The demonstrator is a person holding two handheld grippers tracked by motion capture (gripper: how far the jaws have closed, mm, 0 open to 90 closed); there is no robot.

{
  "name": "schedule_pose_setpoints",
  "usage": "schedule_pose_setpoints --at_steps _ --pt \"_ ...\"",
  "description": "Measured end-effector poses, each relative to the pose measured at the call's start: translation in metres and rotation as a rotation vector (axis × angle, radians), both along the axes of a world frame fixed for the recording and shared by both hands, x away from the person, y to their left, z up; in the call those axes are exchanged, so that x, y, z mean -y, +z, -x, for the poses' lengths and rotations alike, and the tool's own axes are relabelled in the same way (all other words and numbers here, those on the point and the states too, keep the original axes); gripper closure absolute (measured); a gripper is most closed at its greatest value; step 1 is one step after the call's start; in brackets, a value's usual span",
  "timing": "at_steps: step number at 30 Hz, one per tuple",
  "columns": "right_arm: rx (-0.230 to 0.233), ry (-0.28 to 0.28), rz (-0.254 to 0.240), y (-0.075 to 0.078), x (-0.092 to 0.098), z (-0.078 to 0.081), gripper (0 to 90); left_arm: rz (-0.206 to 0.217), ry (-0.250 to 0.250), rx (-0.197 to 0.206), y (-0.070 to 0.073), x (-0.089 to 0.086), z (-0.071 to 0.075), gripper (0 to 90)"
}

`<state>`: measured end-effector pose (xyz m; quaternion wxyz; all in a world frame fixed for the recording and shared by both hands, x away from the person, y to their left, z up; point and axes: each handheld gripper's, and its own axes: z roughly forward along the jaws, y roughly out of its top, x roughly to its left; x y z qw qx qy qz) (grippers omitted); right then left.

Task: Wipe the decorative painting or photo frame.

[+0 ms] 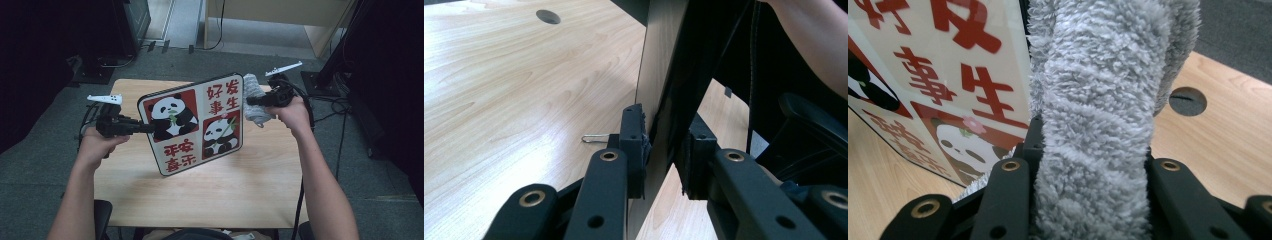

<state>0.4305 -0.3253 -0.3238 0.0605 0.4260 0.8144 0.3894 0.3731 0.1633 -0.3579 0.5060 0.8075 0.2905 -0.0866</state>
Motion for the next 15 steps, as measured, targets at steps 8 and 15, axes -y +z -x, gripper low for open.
schedule_pose_setpoints --at_steps 8,15 --pt "-0.001 -0.006 -0.007 -0.012 0.001 0.005 67.0 -0.004 0.003 0.004 0.000 0.000 0.000 76.4" --pt "-0.010 -0.012 -0.019 -0.025 0.003 0.007 67.0 0.001 0.000 0.000 -0.001 0.000 0.000 76.3"
